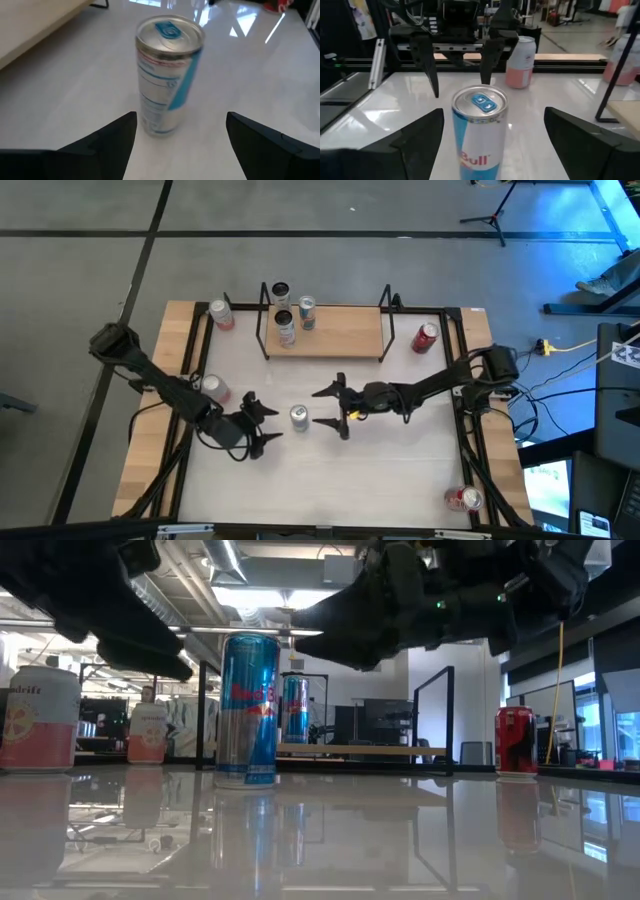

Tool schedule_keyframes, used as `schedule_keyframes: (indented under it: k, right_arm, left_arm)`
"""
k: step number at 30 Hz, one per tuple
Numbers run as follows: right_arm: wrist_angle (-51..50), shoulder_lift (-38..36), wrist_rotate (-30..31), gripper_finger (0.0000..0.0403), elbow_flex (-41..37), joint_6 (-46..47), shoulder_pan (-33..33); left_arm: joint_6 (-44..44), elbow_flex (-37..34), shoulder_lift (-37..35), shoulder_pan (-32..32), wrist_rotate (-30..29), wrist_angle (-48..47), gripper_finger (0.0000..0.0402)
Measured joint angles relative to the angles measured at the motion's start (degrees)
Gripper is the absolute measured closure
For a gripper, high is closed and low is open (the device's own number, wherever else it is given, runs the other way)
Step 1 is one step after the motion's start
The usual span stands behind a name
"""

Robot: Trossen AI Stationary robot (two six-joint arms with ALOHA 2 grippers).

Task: Place canned beverage on shelf
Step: Put the blue soda can on the shelf aligned with the other blue soda can

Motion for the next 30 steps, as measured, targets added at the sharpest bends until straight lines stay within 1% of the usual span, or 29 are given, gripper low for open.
schedule_keyframes:
  k: [5,10,14,21,26,28,30]
  right_arm:
    - [0.74,3.01,1.28,0.0063,2.38,-0.18,0.00]
    - [-3.29,6.41,-1.16,0.0063,7.56,-0.82,0.00]
    - [-7.36,7.63,-1.15,0.0063,10.71,-1.50,0.00]
    - [-9.26,8.31,-0.71,0.0063,12.59,-1.89,0.00]
    - [-9.38,11.05,-0.71,0.0064,14.20,-2.08,-0.36]
    - [-9.29,11.88,-0.74,0.0071,14.99,-2.11,-0.42]
    - [-9.27,12.23,-0.69,0.0089,15.75,-2.94,-0.42]
  left_arm:
    - [0.42,-2.10,0.02,2.30,0.03,3.49,0.0105]
    - [1.00,-2.36,0.04,3.51,0.03,3.53,0.0105]
    - [1.78,-2.36,0.04,3.62,0.05,3.59,0.0105]
    - [1.86,-2.36,0.04,3.62,0.05,3.64,0.0105]
    - [1.87,-2.36,0.04,3.58,0.03,3.84,0.0105]
    - [1.87,-2.36,0.07,3.58,0.07,3.94,0.0105]
    - [1.88,-2.36,0.07,3.58,0.07,4.25,0.0105]
